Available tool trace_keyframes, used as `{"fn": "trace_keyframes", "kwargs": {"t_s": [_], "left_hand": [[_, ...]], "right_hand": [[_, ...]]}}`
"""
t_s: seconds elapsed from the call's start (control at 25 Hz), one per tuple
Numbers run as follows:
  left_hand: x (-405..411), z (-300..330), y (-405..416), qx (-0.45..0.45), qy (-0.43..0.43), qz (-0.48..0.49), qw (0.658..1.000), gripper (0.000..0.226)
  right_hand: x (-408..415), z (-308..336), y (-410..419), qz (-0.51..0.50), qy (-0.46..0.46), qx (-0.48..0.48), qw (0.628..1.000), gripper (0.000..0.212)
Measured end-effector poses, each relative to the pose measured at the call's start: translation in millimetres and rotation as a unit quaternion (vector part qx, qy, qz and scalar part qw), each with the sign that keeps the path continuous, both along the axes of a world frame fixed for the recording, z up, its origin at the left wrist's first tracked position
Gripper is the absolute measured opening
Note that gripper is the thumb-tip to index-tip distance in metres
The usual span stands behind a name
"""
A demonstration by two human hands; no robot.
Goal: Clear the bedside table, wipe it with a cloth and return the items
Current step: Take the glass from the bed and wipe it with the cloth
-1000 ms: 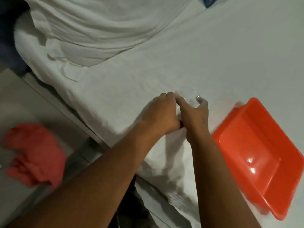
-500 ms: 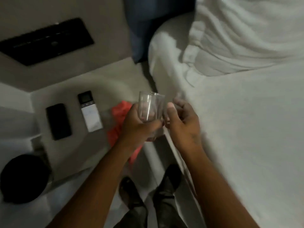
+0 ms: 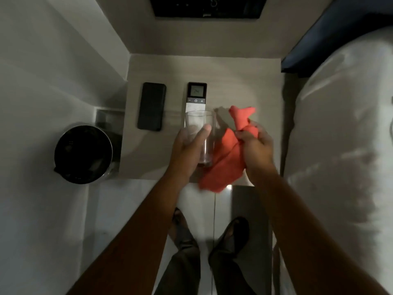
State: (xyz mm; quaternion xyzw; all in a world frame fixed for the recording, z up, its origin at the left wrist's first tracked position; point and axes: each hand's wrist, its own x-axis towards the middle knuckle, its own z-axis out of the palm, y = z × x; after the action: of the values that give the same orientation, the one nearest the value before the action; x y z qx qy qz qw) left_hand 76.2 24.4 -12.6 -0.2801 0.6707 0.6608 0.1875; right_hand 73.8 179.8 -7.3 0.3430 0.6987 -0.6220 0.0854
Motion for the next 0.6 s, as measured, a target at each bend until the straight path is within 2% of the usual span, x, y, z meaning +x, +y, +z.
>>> {"fn": "trace_keyframes", "kwargs": {"t_s": [0.04,0.08,0.16,0.2,0.28,0.4,0.48,0.52,0.6], "left_hand": [[-2,-1,4,0.010,0.005,0.000,1.000,0.051],[-4,-1,11,0.025,0.012,0.007,1.000,0.049],[-4,5,27,0.041,0.020,0.033,0.998,0.042],[-3,9,33,0.024,0.032,0.030,0.999,0.042],[-6,13,37,-0.002,0.054,-0.009,0.999,0.056],[-22,25,26,0.085,-0.026,-0.102,0.991,0.085],[-33,37,23,0.144,-0.058,-0.140,0.978,0.087],[-34,41,28,0.126,-0.032,-0.152,0.980,0.081],[-35,44,39,0.014,0.055,-0.146,0.988,0.069]], "right_hand": [[6,11,-1,-0.011,0.012,-0.055,0.998,0.042],[13,22,-7,0.024,0.026,-0.066,0.997,0.049],[30,33,-27,0.162,0.053,0.036,0.985,0.067],[37,36,-40,0.184,0.064,0.085,0.977,0.070],[37,40,-53,0.101,0.071,0.125,0.984,0.064],[16,43,-36,-0.062,0.056,0.022,0.996,0.057],[10,40,-23,-0.060,0.051,-0.001,0.997,0.050],[11,42,-23,-0.041,0.069,0.019,0.997,0.046],[16,44,-26,-0.015,0.139,0.054,0.989,0.040]]}}
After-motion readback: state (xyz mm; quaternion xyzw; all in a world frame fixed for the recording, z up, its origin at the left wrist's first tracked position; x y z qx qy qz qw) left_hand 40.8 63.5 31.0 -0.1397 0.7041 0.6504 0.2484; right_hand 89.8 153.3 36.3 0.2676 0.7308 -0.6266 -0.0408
